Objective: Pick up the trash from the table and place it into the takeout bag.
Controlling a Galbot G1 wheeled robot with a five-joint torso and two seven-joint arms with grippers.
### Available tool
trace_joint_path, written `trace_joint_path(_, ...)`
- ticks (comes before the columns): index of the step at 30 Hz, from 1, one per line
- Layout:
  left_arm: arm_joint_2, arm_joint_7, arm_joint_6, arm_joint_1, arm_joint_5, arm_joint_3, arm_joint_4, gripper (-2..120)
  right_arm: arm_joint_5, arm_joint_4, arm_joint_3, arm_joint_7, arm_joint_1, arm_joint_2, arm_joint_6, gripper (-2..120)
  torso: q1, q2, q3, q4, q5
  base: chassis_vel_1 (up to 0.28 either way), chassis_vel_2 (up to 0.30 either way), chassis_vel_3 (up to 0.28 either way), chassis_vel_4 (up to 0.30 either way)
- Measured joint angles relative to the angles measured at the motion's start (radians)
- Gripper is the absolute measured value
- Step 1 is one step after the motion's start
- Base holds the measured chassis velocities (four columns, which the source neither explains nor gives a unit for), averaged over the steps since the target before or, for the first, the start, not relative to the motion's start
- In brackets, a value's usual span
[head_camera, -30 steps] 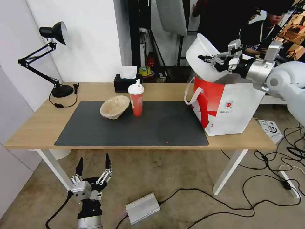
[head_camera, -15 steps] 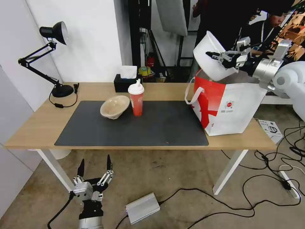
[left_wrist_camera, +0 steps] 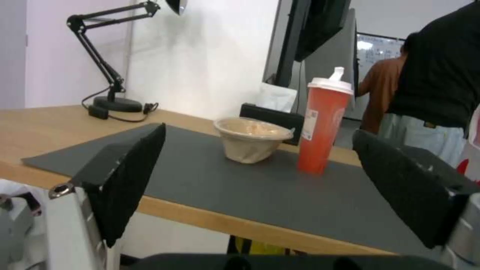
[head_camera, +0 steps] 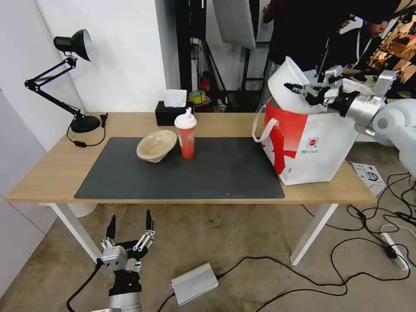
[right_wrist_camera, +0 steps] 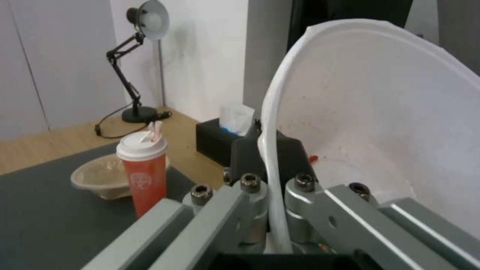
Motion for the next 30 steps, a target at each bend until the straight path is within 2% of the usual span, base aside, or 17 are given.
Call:
trace_joint_path(15, -0.001, -0.001, 0.000, 0.023, 0.011, 0.006, -0.021, 100, 0.016, 0.025, 0.064, 0.007, -0.099, -0.002, -0.005, 0, 0.000, 0.000, 0.000, -0.0001, 0.0001, 0.000, 0.000, 0.000, 0.000)
trace_joint_path(18, -0.001, -0.001, -0.001, 0.027, 0.011, 0.006, -0.023, 100, 0.022, 0.035, 0.071, 0.011, -0.106, -0.004, -0.005, 6, 0.000, 0.000, 0.000, -0.0001, 0.0001, 0.000, 0.000, 0.000, 0.000)
trace_joint_path(21, -0.001, -0.002, -0.003, 0.030, 0.012, 0.005, -0.029, 100, 0.039, 0.056, 0.073, 0.029, -0.108, -0.015, -0.007, 21, 0.000, 0.000, 0.000, 0.0000, 0.0000, 0.000, 0.000, 0.000, 0.000)
trace_joint_path(22, -0.001, -0.002, -0.003, 0.030, 0.012, 0.005, -0.029, 100, 0.039, 0.056, 0.073, 0.029, -0.108, -0.015, -0.007, 21, 0.000, 0.000, 0.000, 0.0000, 0.0000, 0.000, 0.000, 0.000, 0.000)
trace_joint_path(26, -0.001, -0.002, -0.004, 0.026, 0.016, 0.009, -0.034, 100, 0.041, 0.077, 0.072, 0.069, -0.109, -0.029, -0.020, 37, 0.000, 0.000, 0.000, -0.0001, 0.0000, 0.000, 0.000, 0.000, 0.000)
trace_joint_path(27, -0.001, -0.002, -0.004, 0.026, 0.016, 0.009, -0.034, 100, 0.041, 0.077, 0.072, 0.069, -0.109, -0.029, -0.020, 37, 0.000, 0.000, 0.000, -0.0001, 0.0000, 0.000, 0.000, 0.000, 0.000)
trace_joint_path(30, -0.001, -0.002, -0.008, 0.023, 0.017, 0.013, -0.025, 100, 0.036, 0.078, 0.072, 0.082, -0.114, -0.031, -0.024, 52, 0.000, 0.000, 0.000, -0.0001, 0.0000, 0.000, 0.000, 0.000, 0.000)
